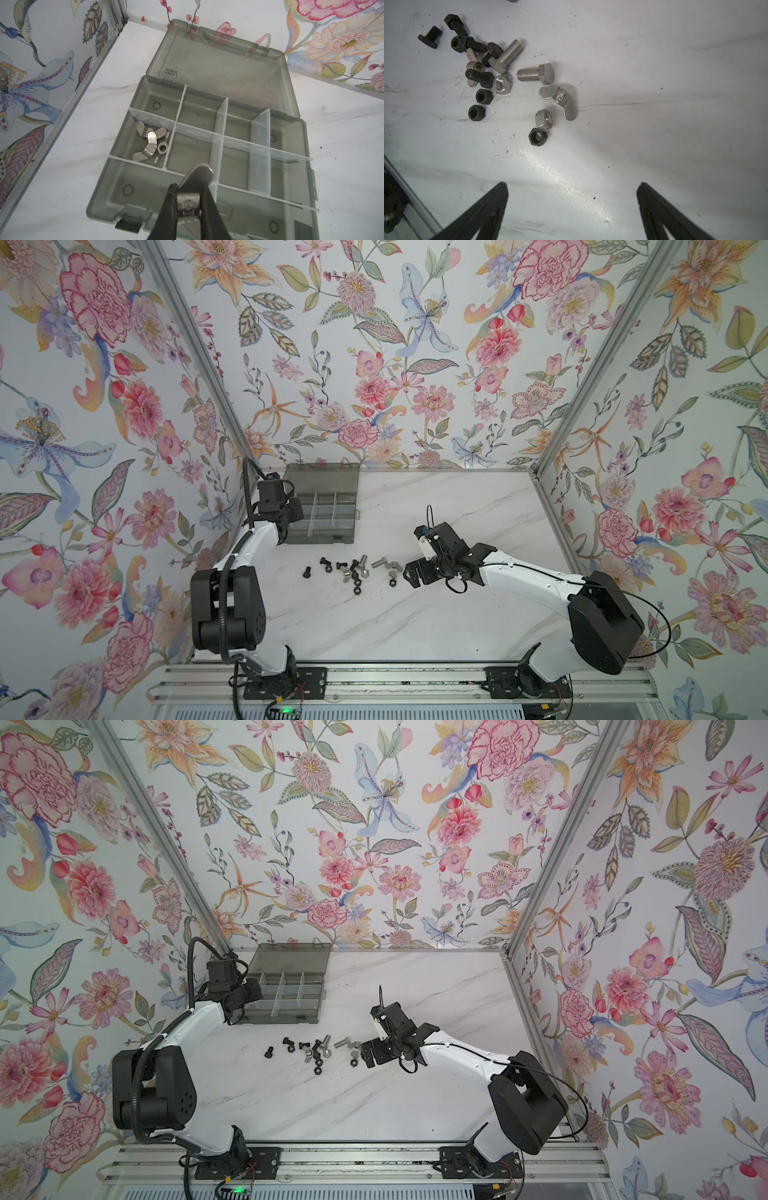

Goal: Sort the screws and nuts into containers
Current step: 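Lift the wing nut and carry it with the left gripper to the box, then lower the left gripper into the compartment and open it to release the wing nut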

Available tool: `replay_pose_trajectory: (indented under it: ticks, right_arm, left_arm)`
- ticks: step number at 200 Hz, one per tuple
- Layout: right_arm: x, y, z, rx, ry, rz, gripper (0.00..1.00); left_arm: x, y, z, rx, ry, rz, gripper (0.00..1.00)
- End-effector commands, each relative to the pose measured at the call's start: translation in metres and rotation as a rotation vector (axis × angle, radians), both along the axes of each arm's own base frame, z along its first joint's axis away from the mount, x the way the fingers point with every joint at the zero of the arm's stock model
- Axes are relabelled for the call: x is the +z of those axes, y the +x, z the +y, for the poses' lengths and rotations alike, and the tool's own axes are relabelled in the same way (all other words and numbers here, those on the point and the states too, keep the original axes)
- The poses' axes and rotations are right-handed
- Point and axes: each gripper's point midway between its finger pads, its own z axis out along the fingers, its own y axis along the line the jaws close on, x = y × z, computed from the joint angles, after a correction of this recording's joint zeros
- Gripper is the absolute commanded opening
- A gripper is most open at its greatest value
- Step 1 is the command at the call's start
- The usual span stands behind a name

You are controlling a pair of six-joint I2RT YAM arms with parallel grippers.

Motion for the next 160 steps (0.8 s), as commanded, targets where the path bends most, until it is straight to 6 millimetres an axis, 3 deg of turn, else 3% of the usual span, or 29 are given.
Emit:
replay_pose_trajectory:
  ticks: [1, 58, 116, 160]
  right_arm:
    - [0.002, -0.002, -0.005, -0.016, 0.001, -0.002, 0.99]
    - [-0.001, 0.001, -0.004, -0.014, -0.007, 0.002, 0.99]
    - [-0.003, 0.006, 0.002, -0.002, -0.007, 0.017, 0.99]
    - [-0.005, 0.009, 0.0, -0.004, -0.011, 0.018, 0.99]
  left_arm:
    - [0.007, 0.024, 0.018, -0.011, -0.004, -0.048, 0.0]
    - [-0.014, 0.052, 0.059, 0.024, -0.035, -0.02, 0.0]
    - [-0.042, 0.067, 0.061, 0.01, -0.061, 0.021, 0.0]
    - [-0.057, 0.065, 0.06, 0.007, -0.067, 0.054, 0.0]
